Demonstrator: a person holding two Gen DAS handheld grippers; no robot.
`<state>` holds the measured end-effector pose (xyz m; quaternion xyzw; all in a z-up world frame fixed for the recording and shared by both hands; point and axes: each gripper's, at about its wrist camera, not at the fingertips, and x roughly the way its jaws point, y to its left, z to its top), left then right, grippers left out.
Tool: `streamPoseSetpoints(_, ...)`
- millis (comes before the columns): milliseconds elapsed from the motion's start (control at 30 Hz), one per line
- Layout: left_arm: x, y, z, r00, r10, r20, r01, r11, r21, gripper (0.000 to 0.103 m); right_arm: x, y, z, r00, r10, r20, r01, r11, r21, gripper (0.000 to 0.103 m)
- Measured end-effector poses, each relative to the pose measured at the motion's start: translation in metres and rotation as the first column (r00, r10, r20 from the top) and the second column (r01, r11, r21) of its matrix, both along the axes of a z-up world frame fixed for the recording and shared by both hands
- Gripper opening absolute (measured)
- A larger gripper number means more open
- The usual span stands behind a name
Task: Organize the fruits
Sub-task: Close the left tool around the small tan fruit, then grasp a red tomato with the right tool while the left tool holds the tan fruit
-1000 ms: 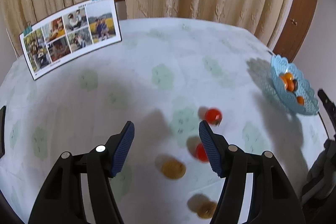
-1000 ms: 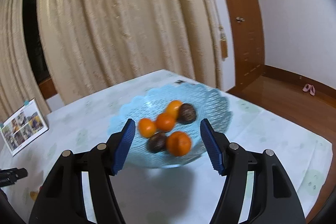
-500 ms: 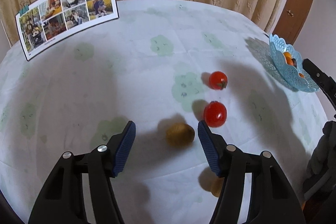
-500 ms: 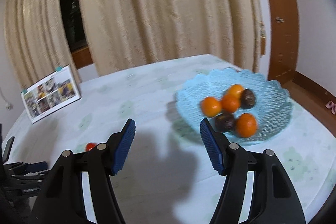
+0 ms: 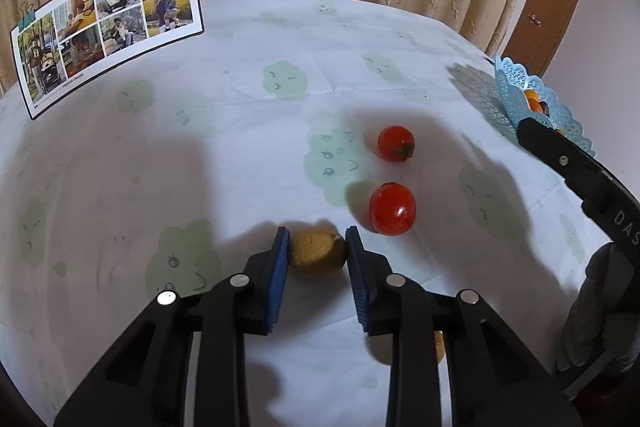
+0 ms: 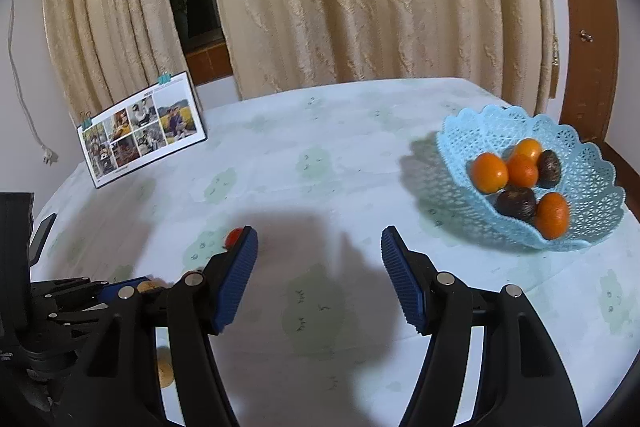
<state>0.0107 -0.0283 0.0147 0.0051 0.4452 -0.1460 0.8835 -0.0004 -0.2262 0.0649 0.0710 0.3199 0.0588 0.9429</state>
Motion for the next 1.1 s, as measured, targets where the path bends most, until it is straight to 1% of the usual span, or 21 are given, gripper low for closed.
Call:
streamPoseSetpoints(200, -0.002, 0.003, 0.005, 1.000, 0.008, 0.020, -0.008, 1.000, -0.005, 0.029, 0.003, 0.004, -0.003, 0.999, 0.025, -0.025, -0.025, 1.000, 0.012, 0.066)
streamPoseSetpoints(300, -0.002, 0.009, 0.010, 0.999, 0.038, 0.038, -0.038, 0.999, -0.005, 0.029, 0.006, 0.008, -0.003, 0.998, 0.051, -0.042, -0.050, 0.998, 0.024, 0.066)
streamPoseSetpoints(400, -0.001, 0.020, 0.015, 0.994, 0.091, 0.062, -0.091, 0.996, -0.002, 0.029, 0.009, 0.018, -0.004, 0.992, 0.102, -0.068, -0.099, 0.994, 0.044, 0.066)
streamPoseSetpoints(467, -0.001, 0.026, 0.017, 0.991, 0.114, 0.072, -0.114, 0.993, 0.002, 0.029, 0.014, 0.027, -0.008, 0.982, 0.157, -0.103, -0.150, 0.986, 0.069, 0.066)
streamPoseSetpoints(600, 0.000, 0.035, 0.019, 0.983, 0.156, 0.096, -0.159, 0.987, 0.019, 0.029, 0.021, 0.047, -0.015, 0.960, 0.232, -0.158, -0.221, 0.972, 0.086, 0.066)
streamPoseSetpoints(633, 0.000, 0.037, 0.020, 0.982, 0.163, 0.096, -0.166, 0.986, 0.020, 0.029, 0.023, 0.055, -0.018, 0.951, 0.255, -0.175, -0.244, 0.966, 0.085, 0.066)
streamPoseSetpoints(733, 0.001, 0.042, 0.019, 0.979, 0.180, 0.098, -0.183, 0.983, 0.023, 0.029, 0.025, 0.070, -0.023, 0.938, 0.286, -0.195, -0.279, 0.958, 0.062, 0.065)
streamPoseSetpoints(767, 0.001, 0.043, 0.018, 0.978, 0.184, 0.098, -0.187, 0.982, 0.023, 0.029, 0.025, 0.074, -0.025, 0.935, 0.292, -0.202, -0.288, 0.956, 0.051, 0.064)
streamPoseSetpoints(833, 0.002, 0.046, 0.018, 0.977, 0.193, 0.096, -0.196, 0.980, 0.020, 0.029, 0.028, 0.081, -0.028, 0.926, 0.308, -0.217, -0.306, 0.951, 0.044, 0.055)
streamPoseSetpoints(867, 0.002, 0.048, 0.018, 0.976, 0.197, 0.094, -0.199, 0.980, 0.017, 0.029, 0.029, 0.083, -0.029, 0.923, 0.314, -0.223, -0.312, 0.949, 0.043, 0.054)
streamPoseSetpoints(1033, 0.003, 0.050, 0.017, 0.976, 0.199, 0.091, -0.201, 0.980, 0.014, 0.029, 0.034, 0.094, -0.039, 0.907, 0.330, -0.261, -0.336, 0.942, 0.023, 0.036)
streamPoseSetpoints(1100, 0.003, 0.050, 0.017, 0.976, 0.196, 0.091, -0.198, 0.980, 0.014, 0.029, 0.035, 0.095, -0.040, 0.907, 0.328, -0.264, -0.335, 0.942, 0.018, 0.032)
